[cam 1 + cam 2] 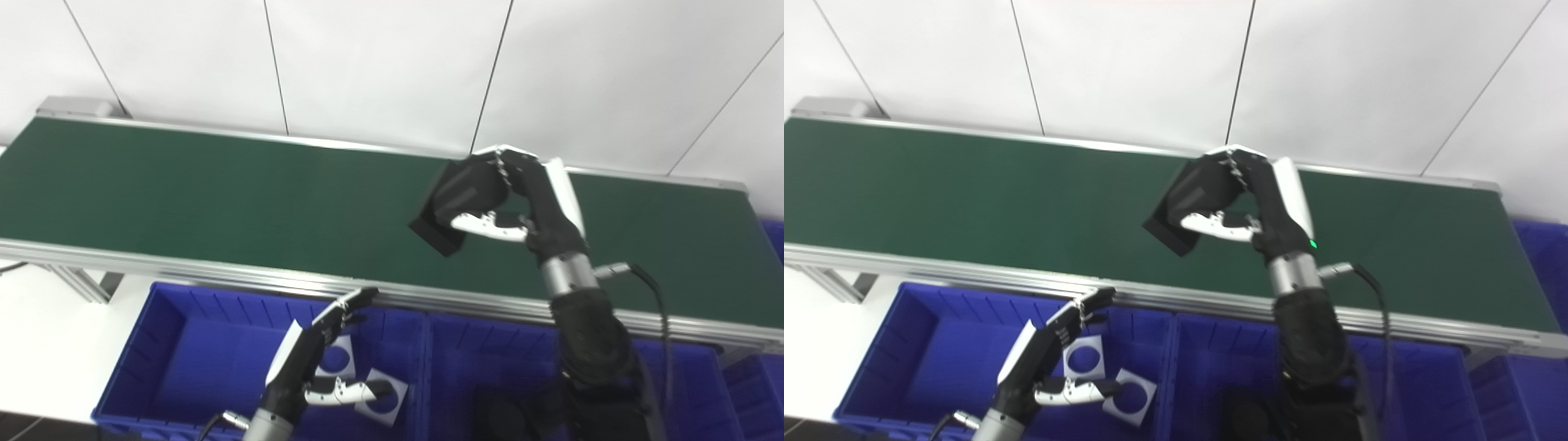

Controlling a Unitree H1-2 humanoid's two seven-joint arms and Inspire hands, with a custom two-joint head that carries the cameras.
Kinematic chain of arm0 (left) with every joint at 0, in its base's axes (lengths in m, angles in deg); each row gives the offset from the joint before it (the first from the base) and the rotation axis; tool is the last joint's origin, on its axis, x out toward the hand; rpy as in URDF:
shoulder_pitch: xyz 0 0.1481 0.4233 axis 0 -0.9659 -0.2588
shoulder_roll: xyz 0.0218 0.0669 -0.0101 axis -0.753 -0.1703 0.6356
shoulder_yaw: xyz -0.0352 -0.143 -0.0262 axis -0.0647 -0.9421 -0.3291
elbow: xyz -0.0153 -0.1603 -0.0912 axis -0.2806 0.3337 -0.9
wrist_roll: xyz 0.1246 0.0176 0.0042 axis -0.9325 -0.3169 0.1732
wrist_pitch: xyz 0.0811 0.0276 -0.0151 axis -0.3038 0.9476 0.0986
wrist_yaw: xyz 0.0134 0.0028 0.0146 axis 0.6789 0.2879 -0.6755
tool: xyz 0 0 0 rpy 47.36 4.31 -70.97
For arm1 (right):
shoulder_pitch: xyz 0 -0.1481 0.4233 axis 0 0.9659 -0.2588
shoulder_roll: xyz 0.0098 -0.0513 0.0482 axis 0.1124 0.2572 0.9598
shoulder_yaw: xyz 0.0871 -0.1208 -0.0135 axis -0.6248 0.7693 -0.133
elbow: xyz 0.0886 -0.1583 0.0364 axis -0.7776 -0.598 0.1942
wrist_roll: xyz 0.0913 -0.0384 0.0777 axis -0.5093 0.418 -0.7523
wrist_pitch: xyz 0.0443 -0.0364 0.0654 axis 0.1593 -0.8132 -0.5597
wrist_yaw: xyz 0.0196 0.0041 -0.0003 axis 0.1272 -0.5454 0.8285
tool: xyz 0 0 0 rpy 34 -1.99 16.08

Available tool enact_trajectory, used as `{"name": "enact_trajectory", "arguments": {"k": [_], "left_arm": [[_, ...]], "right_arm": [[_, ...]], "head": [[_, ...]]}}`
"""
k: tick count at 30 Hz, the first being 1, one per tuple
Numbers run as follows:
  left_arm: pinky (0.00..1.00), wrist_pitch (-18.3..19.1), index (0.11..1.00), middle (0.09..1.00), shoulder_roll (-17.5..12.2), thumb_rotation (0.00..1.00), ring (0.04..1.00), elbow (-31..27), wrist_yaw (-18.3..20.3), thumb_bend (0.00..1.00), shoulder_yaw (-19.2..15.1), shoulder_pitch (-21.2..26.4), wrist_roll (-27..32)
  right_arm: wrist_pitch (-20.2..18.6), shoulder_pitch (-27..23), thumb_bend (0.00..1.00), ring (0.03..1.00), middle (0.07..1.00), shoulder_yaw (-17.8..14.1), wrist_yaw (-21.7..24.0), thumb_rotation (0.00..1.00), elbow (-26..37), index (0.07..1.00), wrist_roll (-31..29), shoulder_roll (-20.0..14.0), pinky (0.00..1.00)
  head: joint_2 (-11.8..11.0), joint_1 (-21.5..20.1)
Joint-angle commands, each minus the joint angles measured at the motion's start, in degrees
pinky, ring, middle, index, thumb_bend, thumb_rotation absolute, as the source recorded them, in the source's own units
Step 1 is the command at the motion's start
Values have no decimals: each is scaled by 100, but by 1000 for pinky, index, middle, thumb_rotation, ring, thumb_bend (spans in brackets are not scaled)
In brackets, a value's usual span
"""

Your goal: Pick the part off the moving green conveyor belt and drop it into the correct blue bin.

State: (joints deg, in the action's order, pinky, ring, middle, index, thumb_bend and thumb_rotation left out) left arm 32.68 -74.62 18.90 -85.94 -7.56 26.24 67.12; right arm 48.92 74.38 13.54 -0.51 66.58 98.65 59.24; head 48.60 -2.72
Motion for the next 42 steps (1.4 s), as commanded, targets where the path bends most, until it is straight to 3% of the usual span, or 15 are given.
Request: {"name": "enact_trajectory", "arguments": {"k": [1,9,14,23,28,33,34,35,38,39,42], "left_arm": [[824,-94,861,896,28,321,883,-280,84,831,-55,27,95],[843,263,867,905,60,330,897,-706,162,820,-193,-80,-3],[845,490,866,910,51,324,905,-944,252,814,-224,-150,49],[843,625,859,906,84,324,901,-1232,315,815,-249,-323,4],[845,674,862,910,76,311,905,-1340,373,809,-250,-402,60],[847,648,856,902,83,310,898,-1393,350,811,-264,-447,-66],[849,650,857,901,81,309,900,-1402,352,813,-265,-450,-68],[849,673,859,903,75,302,903,-1410,376,814,-260,-453,-3],[847,699,861,908,61,293,907,-1402,417,816,-270,-445,96],[835,687,857,906,63,295,899,-1393,414,818,-281,-441,76],[835,698,859,906,55,299,898,-1375,413,817,-312,-422,26]], "right_arm": [[13,-6,508,391,485,-85,52,0,404,555,-53,-46,359],[0,957,509,393,494,-221,348,0,968,549,-167,-344,355],[50,1408,508,389,495,-120,501,0,979,551,-47,-549,357],[132,1794,511,401,499,2,669,0,713,538,-51,-749,381],[109,1891,510,395,486,233,796,0,737,544,349,-1001,369],[188,1912,513,413,492,450,810,0,548,541,800,-1143,454],[166,1907,511,435,578,492,829,0,528,517,870,-1155,468],[137,1893,512,519,665,556,864,44,515,504,974,-1179,493],[89,1837,516,663,749,736,1014,112,511,498,1247,-1265,558],[92,1819,679,736,784,788,1078,45,515,629,1326,-1298,624],[-8,1718,799,868,861,1048,1414,64,537,776,1800,-1436,764]], "head": [[121,-8],[388,48],[516,21],[602,-30],[615,-58],[624,-44],[627,-56],[627,-56],[626,-74],[626,-74],[589,-110]]}}
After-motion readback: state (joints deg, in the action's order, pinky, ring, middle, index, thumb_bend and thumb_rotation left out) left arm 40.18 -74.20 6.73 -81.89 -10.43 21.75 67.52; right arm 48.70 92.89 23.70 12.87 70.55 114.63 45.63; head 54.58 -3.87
